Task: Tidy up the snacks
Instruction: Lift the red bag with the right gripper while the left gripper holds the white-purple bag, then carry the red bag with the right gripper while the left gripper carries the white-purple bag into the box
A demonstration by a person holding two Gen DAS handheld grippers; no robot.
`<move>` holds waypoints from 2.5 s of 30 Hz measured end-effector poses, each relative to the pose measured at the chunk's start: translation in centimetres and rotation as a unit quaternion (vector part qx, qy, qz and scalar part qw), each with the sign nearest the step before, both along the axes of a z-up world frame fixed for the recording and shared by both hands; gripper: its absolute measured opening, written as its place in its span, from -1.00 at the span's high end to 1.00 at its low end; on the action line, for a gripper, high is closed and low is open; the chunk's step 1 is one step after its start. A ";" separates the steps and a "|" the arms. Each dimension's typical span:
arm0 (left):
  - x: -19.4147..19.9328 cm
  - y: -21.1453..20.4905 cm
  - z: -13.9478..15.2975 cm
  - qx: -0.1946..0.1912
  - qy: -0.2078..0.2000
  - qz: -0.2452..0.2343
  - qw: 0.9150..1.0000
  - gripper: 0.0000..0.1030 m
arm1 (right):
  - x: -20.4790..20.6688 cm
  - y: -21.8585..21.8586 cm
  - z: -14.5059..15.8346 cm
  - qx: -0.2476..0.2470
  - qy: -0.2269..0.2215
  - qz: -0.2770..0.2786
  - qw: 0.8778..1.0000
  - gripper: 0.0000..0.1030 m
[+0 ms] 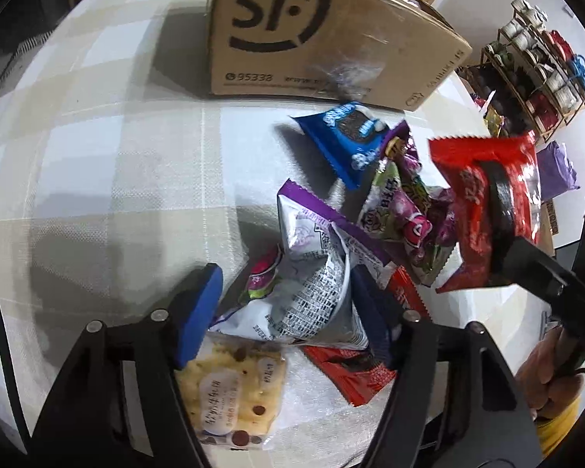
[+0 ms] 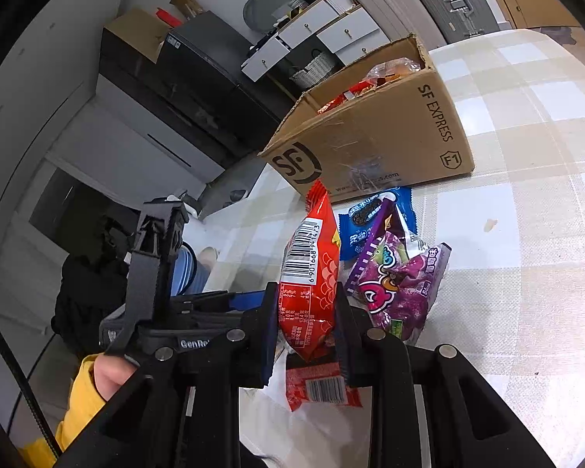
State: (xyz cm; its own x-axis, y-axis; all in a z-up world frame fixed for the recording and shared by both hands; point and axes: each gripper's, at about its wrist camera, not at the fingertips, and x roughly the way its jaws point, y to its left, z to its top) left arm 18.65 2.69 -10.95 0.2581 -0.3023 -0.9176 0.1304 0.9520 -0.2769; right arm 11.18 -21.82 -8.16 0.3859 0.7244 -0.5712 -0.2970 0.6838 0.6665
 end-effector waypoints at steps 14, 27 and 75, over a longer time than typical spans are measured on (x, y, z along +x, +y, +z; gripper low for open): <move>0.0 -0.6 1.1 -0.037 0.027 0.005 0.999 0.51 | -0.2 -2.1 0.1 0.021 0.005 -0.024 0.999 0.52; 0.1 4.6 2.0 -0.130 0.026 0.050 0.990 0.53 | -0.2 -2.2 0.4 0.021 -0.001 -0.026 0.999 0.52; 18.1 2.8 14.3 -0.124 -0.050 0.031 0.991 0.53 | 17.4 0.3 8.5 -0.086 -0.048 -0.078 0.992 0.52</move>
